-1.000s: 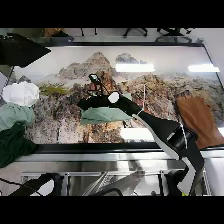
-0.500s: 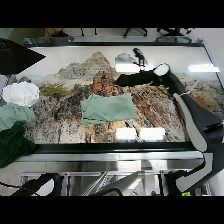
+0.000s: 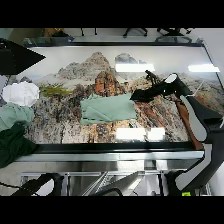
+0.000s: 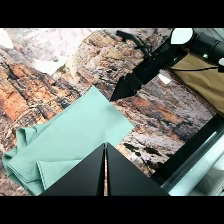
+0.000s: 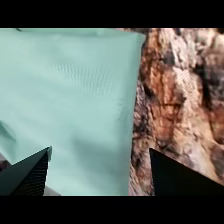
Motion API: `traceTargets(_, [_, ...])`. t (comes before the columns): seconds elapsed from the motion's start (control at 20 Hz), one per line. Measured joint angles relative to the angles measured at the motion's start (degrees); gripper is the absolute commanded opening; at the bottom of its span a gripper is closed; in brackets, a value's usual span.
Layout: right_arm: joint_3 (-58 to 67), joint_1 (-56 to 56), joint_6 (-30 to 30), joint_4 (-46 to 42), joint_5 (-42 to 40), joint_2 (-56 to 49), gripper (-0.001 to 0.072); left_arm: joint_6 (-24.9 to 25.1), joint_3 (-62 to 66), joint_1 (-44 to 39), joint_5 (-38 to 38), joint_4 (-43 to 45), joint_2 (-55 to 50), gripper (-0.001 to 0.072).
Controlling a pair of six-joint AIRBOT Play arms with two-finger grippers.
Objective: Fold the shirts.
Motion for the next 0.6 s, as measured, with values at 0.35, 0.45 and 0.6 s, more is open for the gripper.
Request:
traceTargets(0.35, [-0.39,2.40,-3.30,2.38,0.87,-4.74,0.0063,-0.15,0.00,0.00,-0.04,-0.17,0.02,0.0017])
traceTargets(0.45, [-0.22,2.78,-6.29,7.19,1.86,-4.87,0.0018,-0.13,0.00,0.00,-0.04,-0.15,0.00,0.0016])
traceTargets(0.6, [1.99,2.27,-8.96,13.38,3.91,-3.30,0.0018,-0.13,0.00,0.00,-0.37,-0.09,0.02,0.0016])
